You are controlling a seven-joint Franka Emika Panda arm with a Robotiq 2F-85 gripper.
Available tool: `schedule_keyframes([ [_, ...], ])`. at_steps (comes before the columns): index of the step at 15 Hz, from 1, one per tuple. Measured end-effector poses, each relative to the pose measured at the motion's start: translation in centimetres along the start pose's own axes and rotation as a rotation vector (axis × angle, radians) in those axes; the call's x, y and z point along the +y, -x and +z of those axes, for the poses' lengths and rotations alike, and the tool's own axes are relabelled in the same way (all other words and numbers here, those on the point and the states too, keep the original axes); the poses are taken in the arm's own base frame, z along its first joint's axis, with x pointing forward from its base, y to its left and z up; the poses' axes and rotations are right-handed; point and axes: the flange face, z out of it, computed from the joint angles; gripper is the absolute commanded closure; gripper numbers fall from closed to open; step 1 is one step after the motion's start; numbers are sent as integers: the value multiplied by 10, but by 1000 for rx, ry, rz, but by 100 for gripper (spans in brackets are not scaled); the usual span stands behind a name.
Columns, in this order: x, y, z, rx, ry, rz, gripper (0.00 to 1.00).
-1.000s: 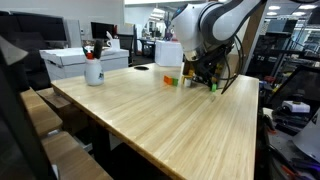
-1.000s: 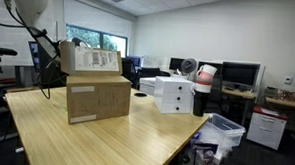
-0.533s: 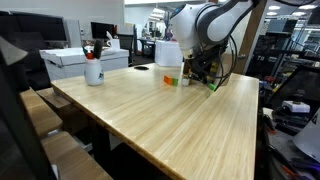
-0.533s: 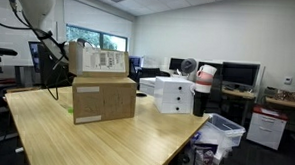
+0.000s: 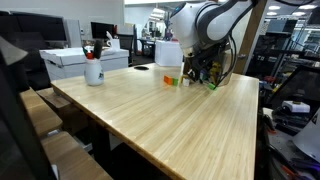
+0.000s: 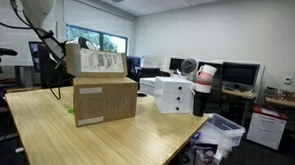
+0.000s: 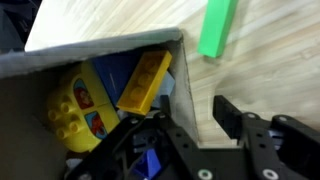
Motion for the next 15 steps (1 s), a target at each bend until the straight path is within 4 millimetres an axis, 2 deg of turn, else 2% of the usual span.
schedule_keyframes([
  [3, 1, 1, -6, 9, -8, 0, 5],
  [5, 1, 4, -13, 20, -17, -5, 1],
  [11, 1, 27, -46, 78, -53, -36, 0],
  [15, 13, 47, -73, 121, -93, -85, 0],
])
